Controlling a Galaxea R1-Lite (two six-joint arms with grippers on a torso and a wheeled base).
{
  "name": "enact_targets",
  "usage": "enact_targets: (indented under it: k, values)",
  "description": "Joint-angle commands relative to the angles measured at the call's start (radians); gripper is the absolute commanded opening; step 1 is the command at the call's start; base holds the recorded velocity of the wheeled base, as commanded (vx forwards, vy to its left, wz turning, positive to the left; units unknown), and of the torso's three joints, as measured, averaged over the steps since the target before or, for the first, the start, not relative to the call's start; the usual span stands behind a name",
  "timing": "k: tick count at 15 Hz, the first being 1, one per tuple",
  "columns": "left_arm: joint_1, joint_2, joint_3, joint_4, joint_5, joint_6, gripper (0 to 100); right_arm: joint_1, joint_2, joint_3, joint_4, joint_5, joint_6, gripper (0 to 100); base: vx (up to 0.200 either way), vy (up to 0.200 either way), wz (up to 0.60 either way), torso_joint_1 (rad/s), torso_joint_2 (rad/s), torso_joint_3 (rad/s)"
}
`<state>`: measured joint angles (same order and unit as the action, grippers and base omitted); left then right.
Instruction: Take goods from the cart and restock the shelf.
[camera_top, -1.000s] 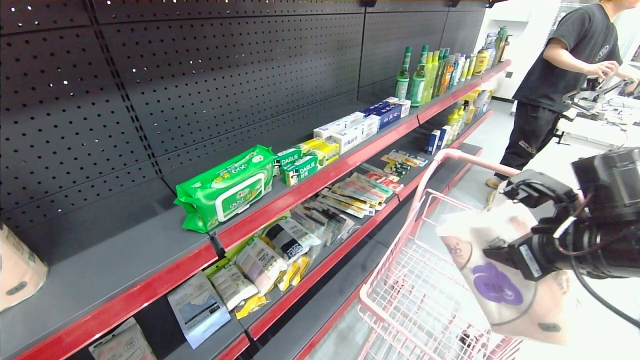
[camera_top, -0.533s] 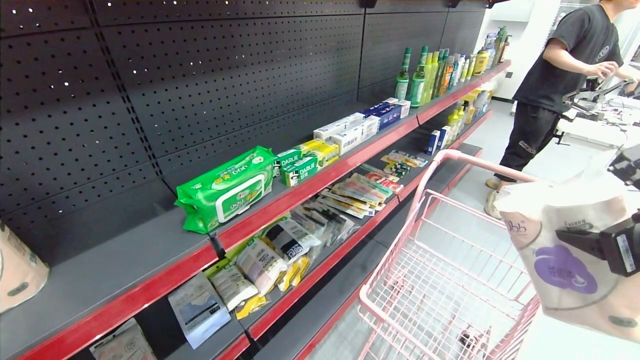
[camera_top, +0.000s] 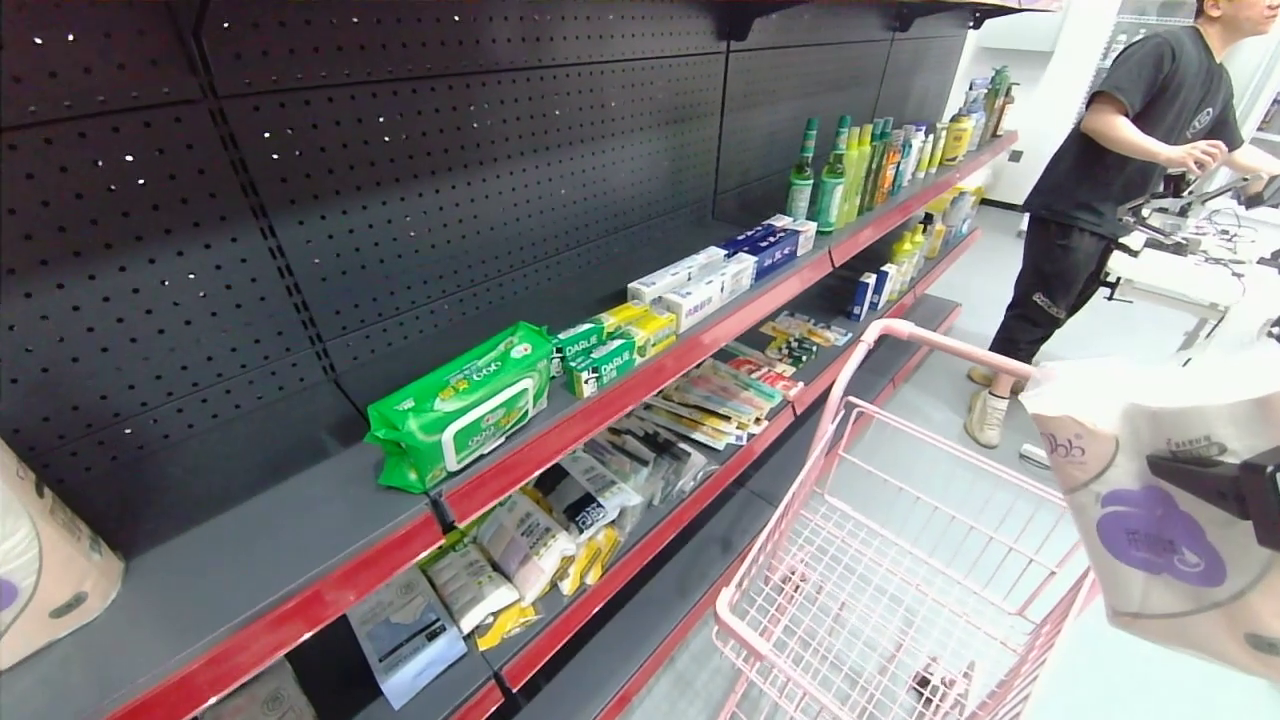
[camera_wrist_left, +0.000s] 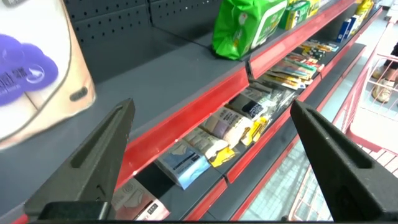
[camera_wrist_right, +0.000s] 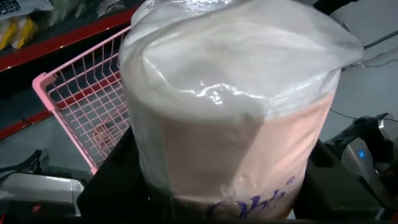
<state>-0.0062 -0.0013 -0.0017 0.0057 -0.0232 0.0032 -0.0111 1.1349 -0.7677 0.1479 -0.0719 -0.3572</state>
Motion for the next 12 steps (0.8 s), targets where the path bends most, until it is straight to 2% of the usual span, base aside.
enact_targets:
  k: [1,6,12]
  values:
    - [0.0,0.001,0.0,-0.001,0.0,0.0,100,-0.006,0.005,0.001,-0.001,0.0,0.0,0,0.0,0.0,0.0,0.163,-0.34,-0.183]
    - [0.0,0.001,0.0,0.0,0.0,0.0,100,-0.006,0.009,-0.002,-0.001,0.0,0.0,0,0.0,0.0,0.0,0.162,-0.35,-0.186]
    - [0.0,0.001,0.0,0.0,0.0,0.0,100,-0.006,0.013,0.001,-0.001,0.0,-0.002,0,0.0,0.0,0.0,0.109,-0.23,-0.116]
